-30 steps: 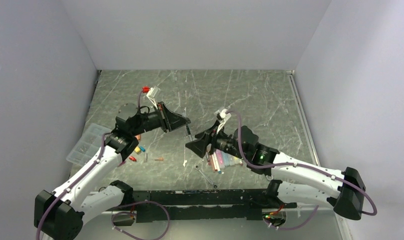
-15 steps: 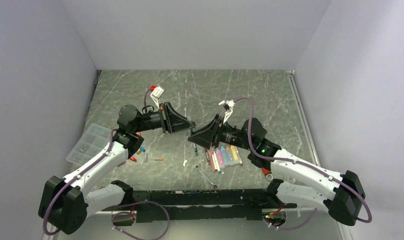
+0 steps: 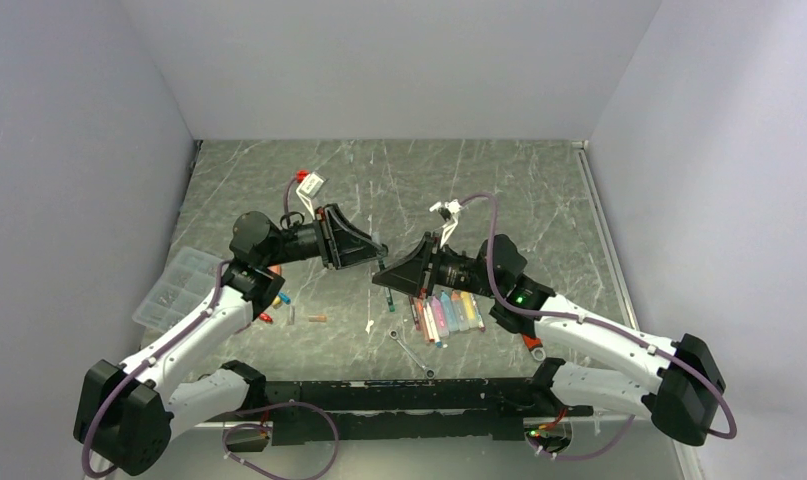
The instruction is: Open the pen caps
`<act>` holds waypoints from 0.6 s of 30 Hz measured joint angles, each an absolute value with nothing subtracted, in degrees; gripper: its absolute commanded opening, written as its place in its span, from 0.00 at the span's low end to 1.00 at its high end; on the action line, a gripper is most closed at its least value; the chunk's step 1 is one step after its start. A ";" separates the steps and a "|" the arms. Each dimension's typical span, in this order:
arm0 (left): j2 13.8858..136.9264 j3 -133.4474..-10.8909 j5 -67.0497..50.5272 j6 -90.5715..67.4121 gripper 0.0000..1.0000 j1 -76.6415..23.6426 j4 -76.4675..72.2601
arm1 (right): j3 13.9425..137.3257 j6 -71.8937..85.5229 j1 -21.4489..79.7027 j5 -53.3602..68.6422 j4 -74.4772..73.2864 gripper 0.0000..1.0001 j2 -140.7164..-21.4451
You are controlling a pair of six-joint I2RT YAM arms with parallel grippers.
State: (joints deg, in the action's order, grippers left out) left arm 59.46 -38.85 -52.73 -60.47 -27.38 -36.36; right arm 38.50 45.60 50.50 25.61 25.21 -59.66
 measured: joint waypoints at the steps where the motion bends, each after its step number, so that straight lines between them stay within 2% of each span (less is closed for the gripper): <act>1: 59.44 -38.85 -52.62 -60.36 0.44 -27.35 -36.14 | 38.50 45.52 50.50 25.50 25.32 0.00 -59.59; 9: 58.65 -38.85 -49.58 -60.07 0.38 -27.38 -31.90 | 38.50 42.65 50.76 19.88 22.46 0.00 -58.74; 18: 57.65 -38.92 -46.28 -59.18 0.36 -27.59 -26.76 | 38.50 39.40 52.42 14.83 19.25 0.00 -58.89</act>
State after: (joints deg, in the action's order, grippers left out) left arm 57.65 -38.92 -46.28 -59.18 -27.59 -26.76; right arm 38.50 39.40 52.42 14.83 19.25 -58.89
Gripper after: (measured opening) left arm 0.371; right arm 0.077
